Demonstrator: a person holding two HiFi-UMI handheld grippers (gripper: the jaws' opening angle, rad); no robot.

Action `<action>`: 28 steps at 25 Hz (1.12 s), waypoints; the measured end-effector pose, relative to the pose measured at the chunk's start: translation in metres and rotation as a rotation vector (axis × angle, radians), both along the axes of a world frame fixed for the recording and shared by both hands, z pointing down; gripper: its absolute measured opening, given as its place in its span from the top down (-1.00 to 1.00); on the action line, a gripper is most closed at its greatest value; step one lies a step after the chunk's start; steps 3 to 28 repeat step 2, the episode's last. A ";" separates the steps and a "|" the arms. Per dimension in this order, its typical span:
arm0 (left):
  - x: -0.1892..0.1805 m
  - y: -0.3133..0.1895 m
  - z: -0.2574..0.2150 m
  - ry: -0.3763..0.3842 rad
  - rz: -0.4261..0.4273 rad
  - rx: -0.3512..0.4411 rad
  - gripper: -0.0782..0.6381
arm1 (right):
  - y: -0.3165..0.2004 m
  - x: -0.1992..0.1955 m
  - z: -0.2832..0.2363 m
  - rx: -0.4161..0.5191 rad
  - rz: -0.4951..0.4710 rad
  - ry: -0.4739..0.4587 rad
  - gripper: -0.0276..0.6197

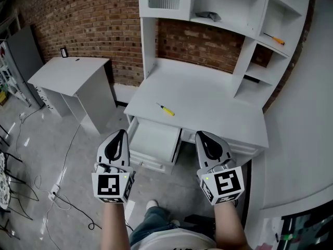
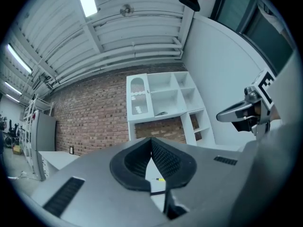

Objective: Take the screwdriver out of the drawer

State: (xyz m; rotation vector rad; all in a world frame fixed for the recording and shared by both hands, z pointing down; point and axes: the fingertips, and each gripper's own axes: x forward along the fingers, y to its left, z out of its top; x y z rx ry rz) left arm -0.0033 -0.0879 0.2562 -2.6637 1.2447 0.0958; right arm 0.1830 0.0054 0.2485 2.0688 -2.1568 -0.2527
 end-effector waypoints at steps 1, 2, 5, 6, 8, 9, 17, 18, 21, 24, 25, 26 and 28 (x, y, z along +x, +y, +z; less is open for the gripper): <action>0.002 0.004 -0.002 -0.003 0.005 0.004 0.75 | 0.004 0.001 0.000 0.000 0.004 -0.002 0.89; 0.003 0.008 -0.004 -0.006 0.009 0.009 0.74 | 0.008 0.002 0.000 0.000 0.009 -0.006 0.89; 0.003 0.008 -0.004 -0.006 0.009 0.009 0.74 | 0.008 0.002 0.000 0.000 0.009 -0.006 0.89; 0.003 0.008 -0.004 -0.006 0.009 0.009 0.74 | 0.008 0.002 0.000 0.000 0.009 -0.006 0.89; 0.003 0.008 -0.004 -0.006 0.009 0.009 0.74 | 0.008 0.002 0.000 0.000 0.009 -0.006 0.89; 0.003 0.008 -0.004 -0.006 0.009 0.009 0.74 | 0.008 0.002 0.000 0.000 0.009 -0.006 0.89; 0.003 0.008 -0.004 -0.006 0.009 0.009 0.74 | 0.008 0.002 0.000 0.000 0.009 -0.006 0.89; 0.003 0.008 -0.004 -0.006 0.009 0.009 0.74 | 0.008 0.002 0.000 0.000 0.009 -0.006 0.89; 0.003 0.008 -0.004 -0.006 0.009 0.009 0.74 | 0.008 0.002 0.000 0.000 0.009 -0.006 0.89; 0.003 0.008 -0.004 -0.006 0.009 0.009 0.74 | 0.008 0.002 0.000 0.000 0.009 -0.006 0.89; 0.003 0.008 -0.004 -0.006 0.009 0.009 0.74 | 0.008 0.002 0.000 0.000 0.009 -0.006 0.89; 0.003 0.008 -0.004 -0.006 0.009 0.009 0.74 | 0.008 0.002 0.000 0.000 0.009 -0.006 0.89; 0.003 0.008 -0.004 -0.006 0.009 0.009 0.74 | 0.008 0.002 0.000 0.000 0.009 -0.006 0.89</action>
